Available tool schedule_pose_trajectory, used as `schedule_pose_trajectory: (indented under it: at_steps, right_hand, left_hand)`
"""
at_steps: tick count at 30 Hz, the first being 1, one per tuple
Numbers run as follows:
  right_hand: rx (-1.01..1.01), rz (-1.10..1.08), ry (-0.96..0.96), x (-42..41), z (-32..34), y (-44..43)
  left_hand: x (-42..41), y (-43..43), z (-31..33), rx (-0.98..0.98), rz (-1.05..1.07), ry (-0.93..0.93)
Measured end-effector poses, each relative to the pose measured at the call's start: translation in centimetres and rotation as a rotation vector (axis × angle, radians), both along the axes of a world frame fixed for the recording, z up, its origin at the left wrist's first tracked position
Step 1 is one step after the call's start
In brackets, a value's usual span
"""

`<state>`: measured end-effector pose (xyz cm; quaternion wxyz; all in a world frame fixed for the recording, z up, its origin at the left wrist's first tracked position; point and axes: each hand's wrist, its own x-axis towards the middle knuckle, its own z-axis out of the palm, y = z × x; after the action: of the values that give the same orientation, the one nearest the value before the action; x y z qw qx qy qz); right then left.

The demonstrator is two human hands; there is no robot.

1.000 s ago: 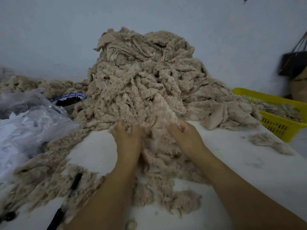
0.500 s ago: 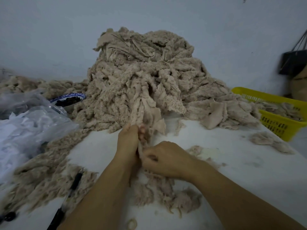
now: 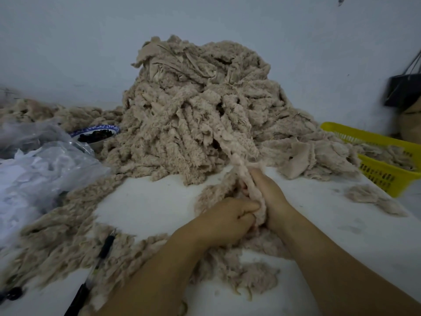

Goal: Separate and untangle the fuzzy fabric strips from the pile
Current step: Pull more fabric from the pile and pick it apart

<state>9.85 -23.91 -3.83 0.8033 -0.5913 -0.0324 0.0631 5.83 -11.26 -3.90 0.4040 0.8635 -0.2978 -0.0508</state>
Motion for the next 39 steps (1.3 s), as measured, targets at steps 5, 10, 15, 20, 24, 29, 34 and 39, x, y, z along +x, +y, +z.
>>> schedule_pose_trajectory:
  at_steps: [5,10,15,20,24,29,34,39]
  right_hand:
    - [-0.416,-0.252,-0.162,-0.2,0.6,0.3]
    - [-0.712,0.069,-0.563,-2.2,0.5,2.3]
    - [-0.893,0.217,-0.707,-2.1,0.2,2.4]
    - [-0.852,0.001,-0.855,-3.0,0.8,2.9]
    - [-0.512,-0.155,-0.384,-1.8,1.2,1.6]
    - [-0.516,-0.187,-0.199,-0.2,0.3,0.3]
    - [-0.393,-0.457,-0.043,1.3,-0.1,-0.9]
    - [-0.034,-0.643,0.065,1.8,-0.2,-2.5]
  left_hand:
    - [1.1,0.4,-0.4,-0.418,0.423,0.258]
    - [2.0,1.7,0.6,-1.058,0.543,0.661]
    - [2.3,2.7,0.5,-1.189,0.535,0.619]
    - [3.4,6.0,1.0,-1.721,0.478,0.853]
    - [2.8,5.7,0.9,-1.698,0.493,0.736]
    - [1.8,2.3,0.6,-0.861,0.493,0.334]
    - [1.6,2.1,-0.8,-0.153,0.349,0.041]
    - [1.5,3.0,0.5,-0.647,0.532,0.326]
